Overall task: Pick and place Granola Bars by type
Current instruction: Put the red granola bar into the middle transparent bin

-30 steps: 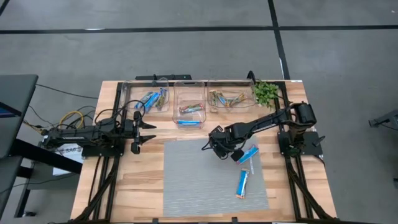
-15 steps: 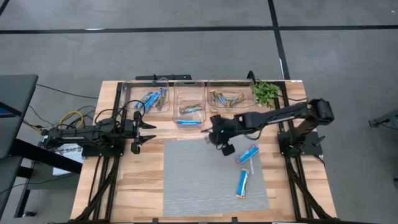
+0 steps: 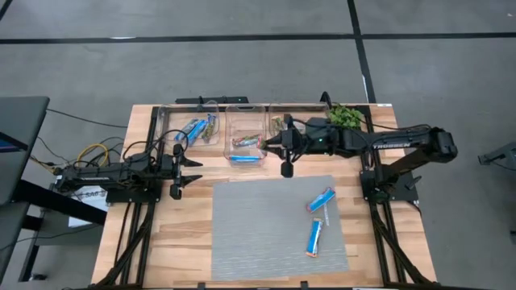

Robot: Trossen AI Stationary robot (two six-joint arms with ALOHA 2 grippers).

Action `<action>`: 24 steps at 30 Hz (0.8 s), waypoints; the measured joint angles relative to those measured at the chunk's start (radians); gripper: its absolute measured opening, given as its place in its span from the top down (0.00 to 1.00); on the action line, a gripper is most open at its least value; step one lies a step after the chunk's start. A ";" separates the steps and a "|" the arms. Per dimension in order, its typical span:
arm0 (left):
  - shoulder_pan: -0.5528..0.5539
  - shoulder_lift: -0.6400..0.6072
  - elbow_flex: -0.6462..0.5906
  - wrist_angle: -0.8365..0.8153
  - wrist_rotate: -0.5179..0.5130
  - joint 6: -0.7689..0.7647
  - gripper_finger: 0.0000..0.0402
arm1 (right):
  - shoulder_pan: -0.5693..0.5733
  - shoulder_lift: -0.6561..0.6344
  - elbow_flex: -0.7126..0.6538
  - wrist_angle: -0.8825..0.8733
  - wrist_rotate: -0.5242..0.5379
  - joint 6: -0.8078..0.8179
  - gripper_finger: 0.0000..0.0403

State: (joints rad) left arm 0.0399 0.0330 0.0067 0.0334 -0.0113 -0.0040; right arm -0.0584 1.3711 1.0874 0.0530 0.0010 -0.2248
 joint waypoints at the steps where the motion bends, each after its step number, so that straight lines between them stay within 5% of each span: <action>1: 0.000 0.000 0.000 0.000 0.000 0.000 0.54 | -0.005 0.000 0.000 -0.004 0.000 0.000 0.90; 12: 0.000 0.000 0.000 0.000 0.000 0.000 0.54 | -0.029 0.074 0.047 -0.072 -0.003 -0.010 0.90; 24: 0.000 0.000 0.000 0.000 0.001 0.000 0.54 | -0.145 0.463 0.519 -0.501 0.001 -0.121 0.90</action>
State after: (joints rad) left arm 0.0398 0.0326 0.0064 0.0330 -0.0098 -0.0040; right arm -0.2030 1.8345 1.6064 -0.4482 0.0020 -0.3461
